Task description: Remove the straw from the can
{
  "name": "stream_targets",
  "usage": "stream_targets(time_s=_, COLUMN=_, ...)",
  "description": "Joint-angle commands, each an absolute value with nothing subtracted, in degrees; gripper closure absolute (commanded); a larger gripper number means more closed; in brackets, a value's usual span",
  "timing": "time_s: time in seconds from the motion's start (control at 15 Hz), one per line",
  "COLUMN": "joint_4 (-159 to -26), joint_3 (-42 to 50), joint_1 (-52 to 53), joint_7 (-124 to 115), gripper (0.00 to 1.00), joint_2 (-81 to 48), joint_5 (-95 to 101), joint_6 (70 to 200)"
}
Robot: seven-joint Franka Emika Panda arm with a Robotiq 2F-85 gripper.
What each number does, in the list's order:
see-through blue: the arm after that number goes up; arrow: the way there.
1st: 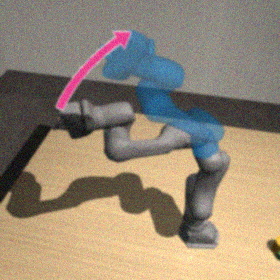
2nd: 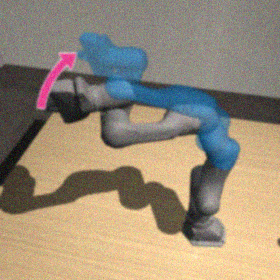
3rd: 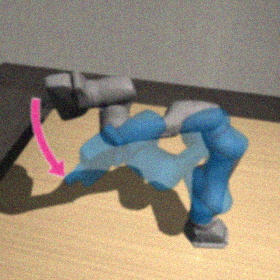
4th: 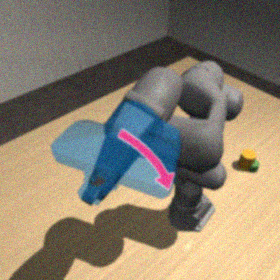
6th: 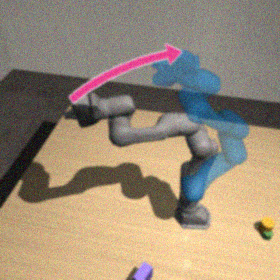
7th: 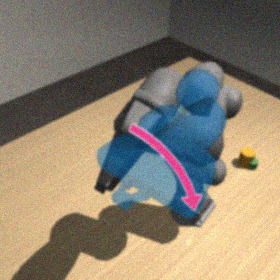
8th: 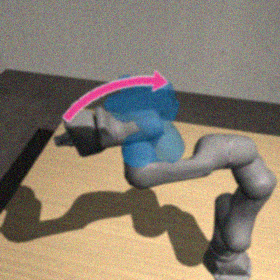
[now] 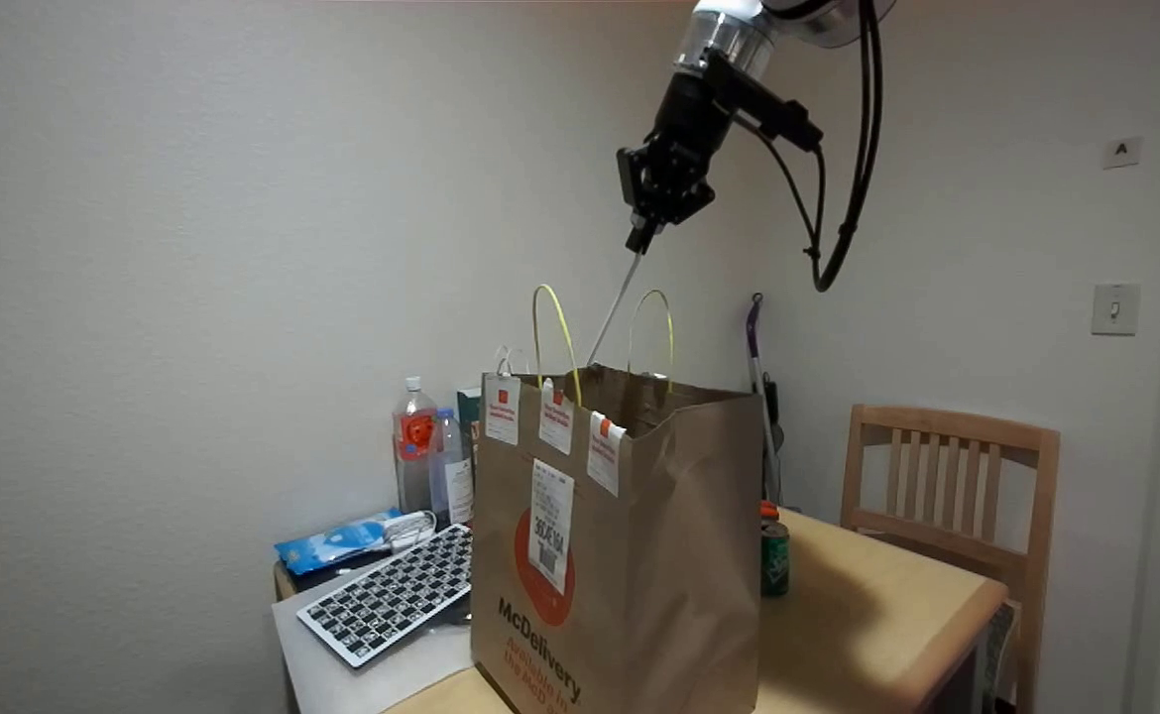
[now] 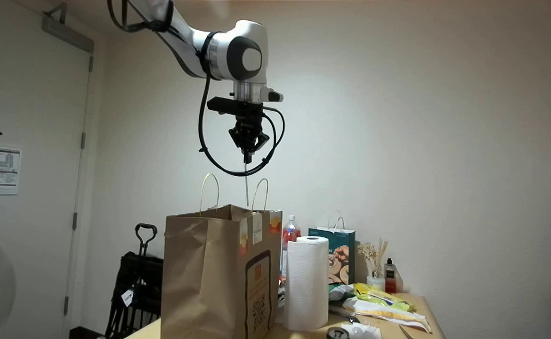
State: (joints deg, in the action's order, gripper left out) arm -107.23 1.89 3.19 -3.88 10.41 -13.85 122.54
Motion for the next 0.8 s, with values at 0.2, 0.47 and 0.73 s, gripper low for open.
stream_targets(time_s=0.2, joint_4=-106.62, joint_3=1.0, joint_1=2.46, joint_7=-3.78, gripper=1.0, joint_2=10.28, joint_5=-14.0, joint_6=122.4)
stream_targets(time_s=0.47, joint_4=-107.18, joint_3=-1.09, joint_1=3.18, joint_7=-4.2, gripper=1.0, joint_2=9.77, joint_5=-10.31, joint_6=115.6)
stream_targets(time_s=0.73, joint_4=-107.29, joint_3=-1.99, joint_1=2.89, joint_7=-4.52, gripper=1.0, joint_2=8.87, joint_5=-8.41, joint_6=111.94)
